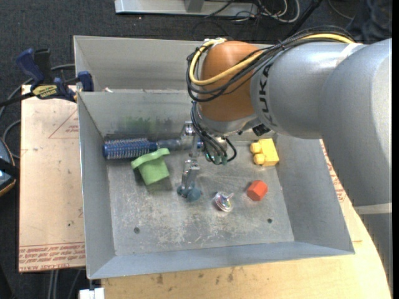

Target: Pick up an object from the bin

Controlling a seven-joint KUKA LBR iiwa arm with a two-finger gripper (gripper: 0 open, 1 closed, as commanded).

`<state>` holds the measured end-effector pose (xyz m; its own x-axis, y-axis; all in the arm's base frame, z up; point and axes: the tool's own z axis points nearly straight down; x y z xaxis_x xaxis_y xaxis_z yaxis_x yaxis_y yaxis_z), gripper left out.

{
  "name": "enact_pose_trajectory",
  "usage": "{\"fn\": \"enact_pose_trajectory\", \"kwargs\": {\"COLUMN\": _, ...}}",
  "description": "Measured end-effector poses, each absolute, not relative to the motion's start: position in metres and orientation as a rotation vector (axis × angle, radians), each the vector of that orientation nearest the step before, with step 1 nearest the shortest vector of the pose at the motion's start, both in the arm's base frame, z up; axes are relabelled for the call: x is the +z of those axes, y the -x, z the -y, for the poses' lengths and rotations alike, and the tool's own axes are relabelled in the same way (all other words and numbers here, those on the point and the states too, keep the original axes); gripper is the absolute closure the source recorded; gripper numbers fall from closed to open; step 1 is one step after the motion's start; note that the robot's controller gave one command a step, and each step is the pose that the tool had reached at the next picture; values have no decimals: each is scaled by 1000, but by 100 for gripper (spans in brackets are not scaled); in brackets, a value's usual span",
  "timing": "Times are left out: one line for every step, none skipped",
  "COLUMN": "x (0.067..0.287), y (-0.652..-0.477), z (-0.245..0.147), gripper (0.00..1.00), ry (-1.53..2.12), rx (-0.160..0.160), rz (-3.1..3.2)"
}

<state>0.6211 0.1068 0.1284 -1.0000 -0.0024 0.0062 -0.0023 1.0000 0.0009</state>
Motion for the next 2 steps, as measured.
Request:
{"fn": "enact_pose_trajectory", "kwargs": {"x": 85, "y": -554, "z": -99, "gripper": 0, "ry": -624, "rx": -2, "rz": 3074}}
{"fn": "enact_pose_trajectory", "kwargs": {"x": 76, "y": -577, "z": -47, "gripper": 0, "ry": -667, "rx": -9, "rz": 3082}}
